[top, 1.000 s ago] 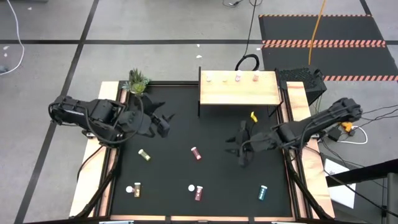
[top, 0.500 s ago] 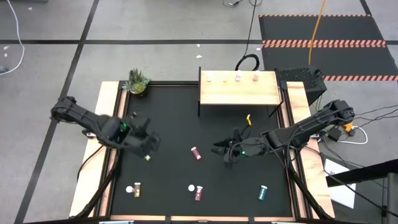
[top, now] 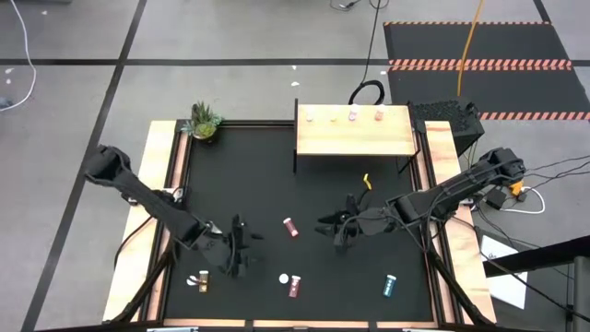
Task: Pick and place medicine bottles onto shelf by color
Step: Put the left blue pill bottle on the shelf aligned with the other blue pill bottle
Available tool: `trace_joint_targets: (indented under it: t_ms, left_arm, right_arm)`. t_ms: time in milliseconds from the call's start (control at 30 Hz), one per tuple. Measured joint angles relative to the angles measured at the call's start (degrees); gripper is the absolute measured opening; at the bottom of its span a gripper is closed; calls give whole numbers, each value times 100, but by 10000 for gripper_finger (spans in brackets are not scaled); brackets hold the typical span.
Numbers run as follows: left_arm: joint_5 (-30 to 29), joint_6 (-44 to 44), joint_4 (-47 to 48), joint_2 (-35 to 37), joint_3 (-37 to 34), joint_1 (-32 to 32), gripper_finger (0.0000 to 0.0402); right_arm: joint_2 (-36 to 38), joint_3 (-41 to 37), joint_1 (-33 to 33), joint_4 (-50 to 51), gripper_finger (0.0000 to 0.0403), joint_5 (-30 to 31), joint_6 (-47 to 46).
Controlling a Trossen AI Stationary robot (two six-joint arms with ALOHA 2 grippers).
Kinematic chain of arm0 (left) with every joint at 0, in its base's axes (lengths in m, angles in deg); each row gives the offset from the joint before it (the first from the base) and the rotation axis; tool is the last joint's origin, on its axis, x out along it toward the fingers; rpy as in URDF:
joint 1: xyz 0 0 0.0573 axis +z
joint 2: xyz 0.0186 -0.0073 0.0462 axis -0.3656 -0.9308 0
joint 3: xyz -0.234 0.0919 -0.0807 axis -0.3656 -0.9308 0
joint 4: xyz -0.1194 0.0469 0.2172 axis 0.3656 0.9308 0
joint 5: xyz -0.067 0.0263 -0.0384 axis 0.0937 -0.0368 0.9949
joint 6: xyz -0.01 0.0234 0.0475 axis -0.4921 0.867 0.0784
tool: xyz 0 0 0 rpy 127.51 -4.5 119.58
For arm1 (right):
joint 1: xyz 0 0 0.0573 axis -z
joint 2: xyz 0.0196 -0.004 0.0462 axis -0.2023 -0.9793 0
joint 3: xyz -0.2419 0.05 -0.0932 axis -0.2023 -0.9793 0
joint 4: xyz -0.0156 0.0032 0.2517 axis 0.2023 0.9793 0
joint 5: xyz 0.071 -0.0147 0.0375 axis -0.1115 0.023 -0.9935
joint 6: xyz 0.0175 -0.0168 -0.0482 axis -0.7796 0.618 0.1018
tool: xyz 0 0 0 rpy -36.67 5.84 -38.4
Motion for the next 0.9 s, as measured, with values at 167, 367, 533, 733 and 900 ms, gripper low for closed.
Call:
trace_joint_targets:
  t_ms: [167,367,533,733,900]
  left_arm:
    - [385,622,-2482,-736,-721,-117,296]
    - [727,1131,-3496,-1964,-629,-85,296]
    - [1028,1474,-3914,-2831,-214,-87,296]
    - [1042,1836,-3961,-3337,265,-48,296]
    - [1292,1782,-3975,-3467,330,83,296]
  right_arm:
    - [0,0,-2,-86,139,-266,105]
    - [0,1,-2,-211,139,-454,-102]
    - [0,2,-7,-238,139,-457,-381]
    - [0,1,-26,-261,139,-459,-406]
    - [0,0,-26,-234,139,-459,-404]
